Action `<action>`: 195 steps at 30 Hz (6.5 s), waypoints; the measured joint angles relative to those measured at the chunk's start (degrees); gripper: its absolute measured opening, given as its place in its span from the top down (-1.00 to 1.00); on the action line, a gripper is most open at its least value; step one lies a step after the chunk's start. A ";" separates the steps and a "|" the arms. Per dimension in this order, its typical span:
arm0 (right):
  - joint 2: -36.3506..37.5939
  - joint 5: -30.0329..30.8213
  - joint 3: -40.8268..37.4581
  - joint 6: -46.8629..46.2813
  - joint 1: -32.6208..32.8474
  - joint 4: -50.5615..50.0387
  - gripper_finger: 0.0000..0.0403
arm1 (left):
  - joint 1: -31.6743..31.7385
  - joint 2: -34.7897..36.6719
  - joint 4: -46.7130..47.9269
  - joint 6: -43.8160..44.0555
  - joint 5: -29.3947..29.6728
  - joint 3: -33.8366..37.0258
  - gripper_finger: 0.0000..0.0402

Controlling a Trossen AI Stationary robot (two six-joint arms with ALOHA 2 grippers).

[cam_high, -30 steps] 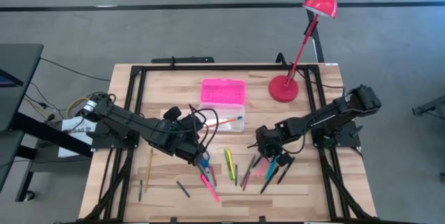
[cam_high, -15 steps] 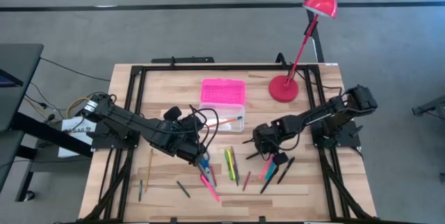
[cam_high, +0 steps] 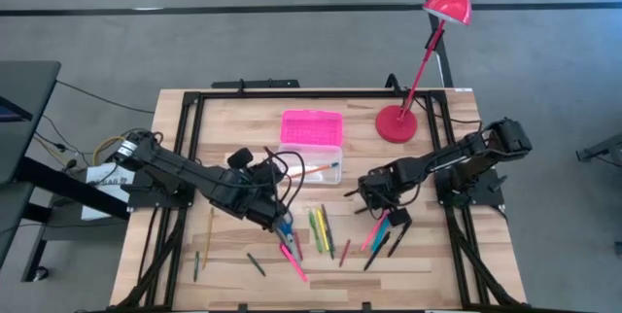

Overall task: Pick & place school supplies into a supply box
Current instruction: Put the black pen into the pink supply box, then put the yellow pencil into the pink supply box

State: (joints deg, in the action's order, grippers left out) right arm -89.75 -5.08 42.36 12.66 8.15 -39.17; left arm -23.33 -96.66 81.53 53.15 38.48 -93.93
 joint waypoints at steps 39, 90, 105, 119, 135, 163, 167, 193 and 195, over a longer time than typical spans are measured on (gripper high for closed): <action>-12.44 3.85 37.57 -0.40 -13.93 -8.15 0.98 | -6.22 0.11 8.62 22.41 -2.63 21.10 0.57; 3.06 -1.09 50.08 2.74 -16.07 -14.25 0.54 | -25.05 0.11 -3.76 73.30 -42.98 31.25 0.21; 8.04 -1.19 50.08 0.50 -16.03 -13.66 0.54 | -23.40 0.09 -14.38 73.72 -39.10 41.33 0.09; 7.95 -1.18 50.08 -1.72 -15.98 -13.73 0.54 | -23.44 4.02 -27.77 73.57 -36.72 49.87 0.09; 7.91 -1.11 50.08 -2.79 -15.98 -16.81 0.54 | -23.17 18.28 -37.85 72.44 -33.40 60.64 0.09; 7.91 -1.11 50.08 -4.28 -15.83 -17.41 0.54 | -22.34 18.27 -40.30 62.64 -34.43 60.70 0.39; 7.91 -1.10 50.08 -4.25 -15.33 -17.36 0.54 | -21.93 18.27 -40.28 62.00 -34.36 60.68 0.47; 7.91 -0.85 50.06 -6.24 -12.66 -15.07 0.54 | -11.77 18.11 -44.82 50.79 -24.70 60.73 0.92; 7.91 -0.85 50.06 -6.27 -12.62 -14.66 0.54 | -9.93 18.07 -47.63 47.77 -21.37 60.75 0.92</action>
State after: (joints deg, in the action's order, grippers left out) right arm -81.84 -5.93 92.42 6.39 -4.47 -53.83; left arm -33.26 -78.59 33.90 100.92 17.12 -33.19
